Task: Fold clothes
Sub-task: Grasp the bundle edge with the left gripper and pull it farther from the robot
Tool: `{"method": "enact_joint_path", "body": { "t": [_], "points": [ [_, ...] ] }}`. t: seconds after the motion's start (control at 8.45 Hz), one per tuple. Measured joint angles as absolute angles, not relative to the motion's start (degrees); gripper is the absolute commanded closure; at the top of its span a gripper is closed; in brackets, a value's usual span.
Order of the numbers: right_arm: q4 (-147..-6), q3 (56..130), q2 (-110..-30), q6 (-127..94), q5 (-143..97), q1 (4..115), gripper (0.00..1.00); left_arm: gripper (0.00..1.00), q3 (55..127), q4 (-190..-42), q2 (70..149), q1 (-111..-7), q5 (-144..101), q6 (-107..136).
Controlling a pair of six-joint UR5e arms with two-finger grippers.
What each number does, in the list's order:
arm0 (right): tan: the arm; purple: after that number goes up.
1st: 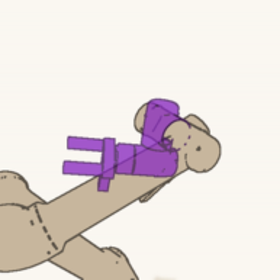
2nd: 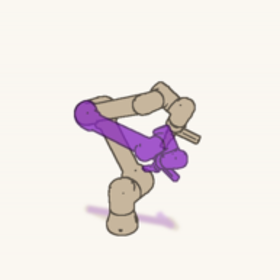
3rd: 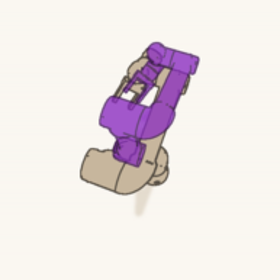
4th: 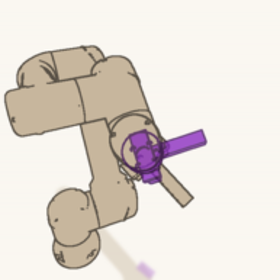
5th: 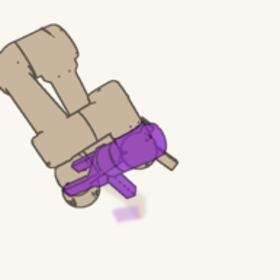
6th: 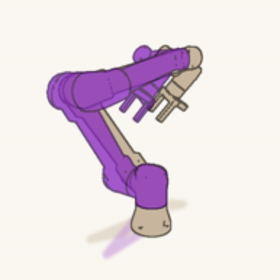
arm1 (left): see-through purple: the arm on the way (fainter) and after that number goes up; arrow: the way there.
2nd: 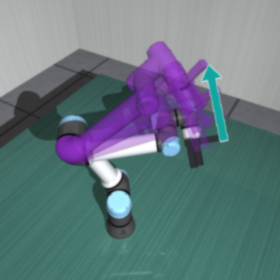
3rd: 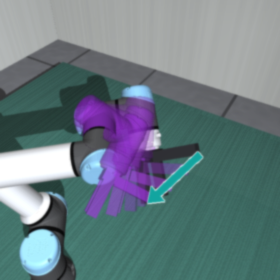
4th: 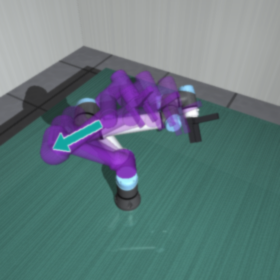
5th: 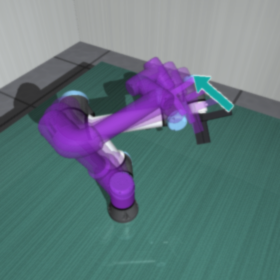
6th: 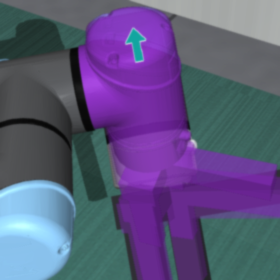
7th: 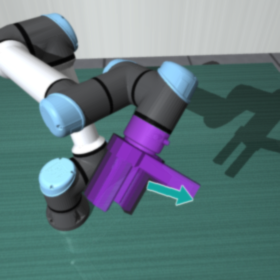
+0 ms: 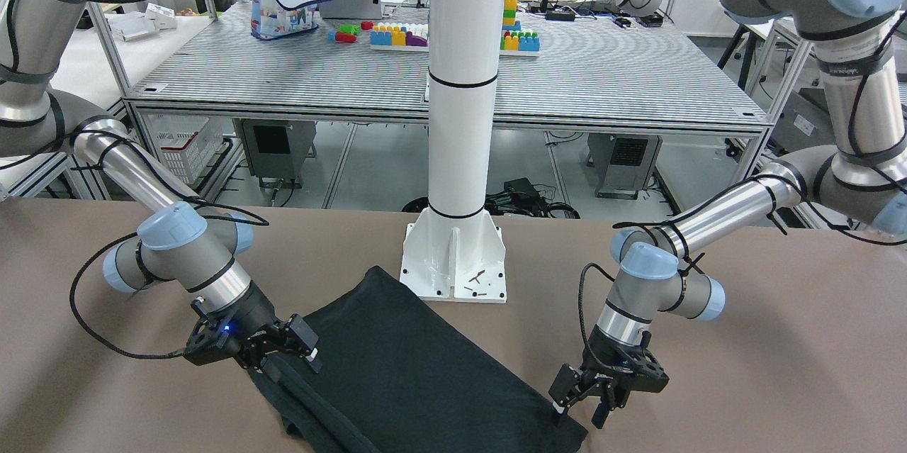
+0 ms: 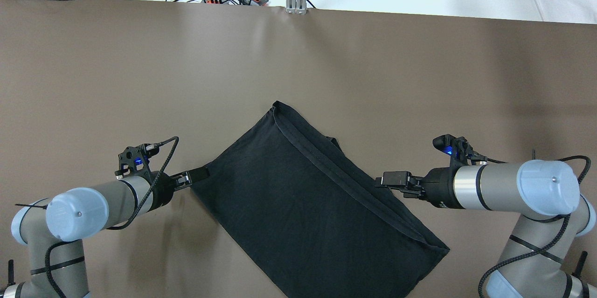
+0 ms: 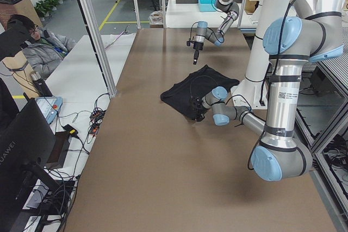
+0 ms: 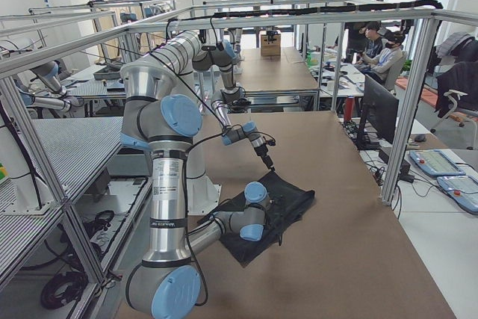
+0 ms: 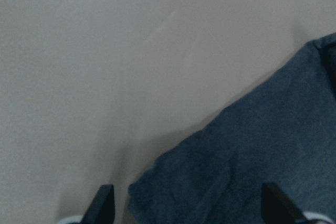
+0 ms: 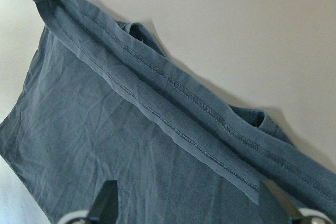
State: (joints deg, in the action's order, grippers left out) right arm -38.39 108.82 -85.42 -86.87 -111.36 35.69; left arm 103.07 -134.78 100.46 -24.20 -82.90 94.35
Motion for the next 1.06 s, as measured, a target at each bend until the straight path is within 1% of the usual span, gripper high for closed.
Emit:
{"method": "enact_joint_path", "body": {
  "t": [0.24,0.35,0.47,0.59,0.71,1.06],
  "points": [
    [-38.4,108.8,-85.4,-86.9,-111.1,35.6,0.06,0.01,102.5,-134.8,99.8,-22.9,-82.5,94.6],
    [-38.4,108.8,-85.3,-86.9,-111.0,35.6,0.06,0.18,102.0,-134.9,99.8,-22.3,-82.1,94.7],
    [-38.4,108.7,-85.3,-86.9,-111.0,35.6,0.06,0.46,101.5,-134.9,99.9,-21.8,-81.9,94.7],
    [-38.4,108.7,-85.3,-86.9,-111.0,35.6,0.06,0.82,101.2,-134.9,100.1,-21.5,-81.7,94.7],
    [-38.4,108.7,-85.3,-86.9,-111.0,35.6,0.06,1.0,100.9,-134.9,100.3,-21.3,-81.7,94.8],
    [-38.5,108.6,-85.3,-86.9,-110.9,35.7,0.06,1.0,101.0,-134.8,100.9,-21.3,-81.6,94.9]
  ]
}}
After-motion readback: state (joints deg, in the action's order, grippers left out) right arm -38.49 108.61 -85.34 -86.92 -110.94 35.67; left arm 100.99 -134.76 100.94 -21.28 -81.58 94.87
